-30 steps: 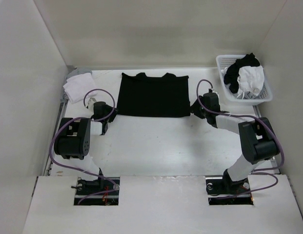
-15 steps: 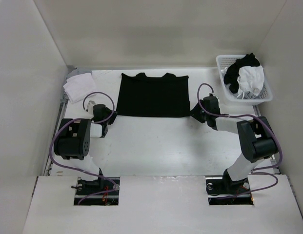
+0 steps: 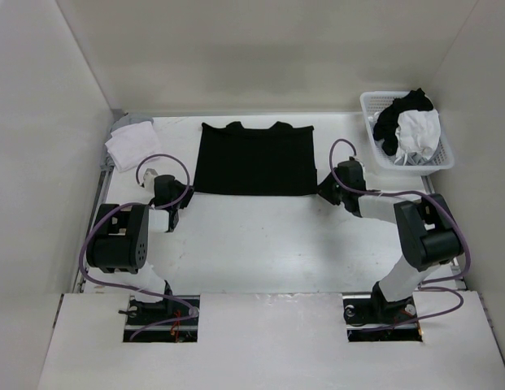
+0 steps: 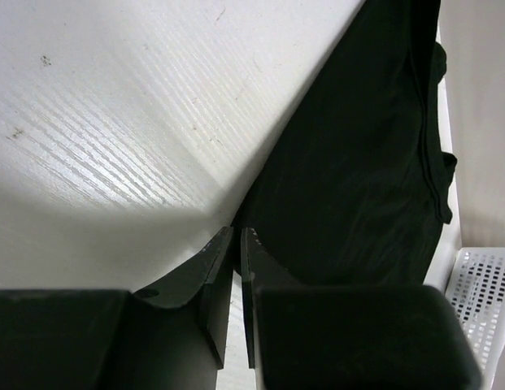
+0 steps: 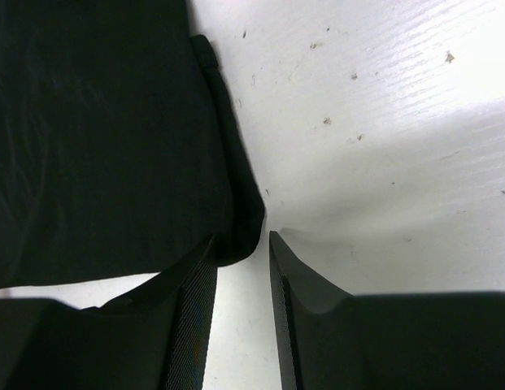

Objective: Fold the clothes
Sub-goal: Fold the tank top

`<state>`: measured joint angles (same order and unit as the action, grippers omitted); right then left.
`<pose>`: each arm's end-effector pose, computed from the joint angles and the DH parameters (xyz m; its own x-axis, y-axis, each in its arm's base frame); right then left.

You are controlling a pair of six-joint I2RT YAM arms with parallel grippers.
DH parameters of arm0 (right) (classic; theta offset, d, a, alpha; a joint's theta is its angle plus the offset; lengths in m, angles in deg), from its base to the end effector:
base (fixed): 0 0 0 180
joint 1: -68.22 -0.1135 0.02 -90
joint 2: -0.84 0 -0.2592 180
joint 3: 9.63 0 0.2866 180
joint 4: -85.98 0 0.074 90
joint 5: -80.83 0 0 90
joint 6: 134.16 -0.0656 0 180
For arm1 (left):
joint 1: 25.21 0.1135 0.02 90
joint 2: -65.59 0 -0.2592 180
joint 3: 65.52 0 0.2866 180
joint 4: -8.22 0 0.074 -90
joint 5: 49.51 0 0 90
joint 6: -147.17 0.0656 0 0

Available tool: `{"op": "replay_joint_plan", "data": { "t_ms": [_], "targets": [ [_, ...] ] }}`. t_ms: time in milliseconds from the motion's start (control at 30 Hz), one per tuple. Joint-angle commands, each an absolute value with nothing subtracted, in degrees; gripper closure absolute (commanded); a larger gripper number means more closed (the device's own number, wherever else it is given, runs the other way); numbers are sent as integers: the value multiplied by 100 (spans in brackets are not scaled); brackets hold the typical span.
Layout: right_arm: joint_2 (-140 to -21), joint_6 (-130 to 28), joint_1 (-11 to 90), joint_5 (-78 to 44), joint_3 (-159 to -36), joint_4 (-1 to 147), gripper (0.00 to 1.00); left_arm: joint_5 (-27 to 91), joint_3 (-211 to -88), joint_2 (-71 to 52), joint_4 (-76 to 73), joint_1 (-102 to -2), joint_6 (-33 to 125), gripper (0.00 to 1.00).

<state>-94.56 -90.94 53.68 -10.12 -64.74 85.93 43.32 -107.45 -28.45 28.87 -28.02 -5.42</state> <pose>0.3573 0.0938 0.0959 -0.6209 0.5917 -0.5141 0.2763 0.7790 0.5628 0.3330 -0.0131 0.0731 -0.2461 -0.8756 -0.4156 -0.4596 0.4829 -0.7454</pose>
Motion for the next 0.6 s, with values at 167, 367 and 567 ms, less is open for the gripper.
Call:
{"op": "replay_joint_plan", "data": {
  "t_ms": [167, 367, 567],
  "targets": [
    [-9646, -9495, 5262, -1216, -6549, 9067, 84, 4488, -10609, -2503, 3112, -2859, -524, 94],
    [-8866, -9400, 5219, -1014, -6128, 9622, 98, 4401, -10451, -1785, 3086, -2903, -515, 100],
    [-6408, -8575, 4771, -391, -5925, 8281, 99, 4462, -10634, 1201, 1402, -2789, -103, 100]
  ]
}}
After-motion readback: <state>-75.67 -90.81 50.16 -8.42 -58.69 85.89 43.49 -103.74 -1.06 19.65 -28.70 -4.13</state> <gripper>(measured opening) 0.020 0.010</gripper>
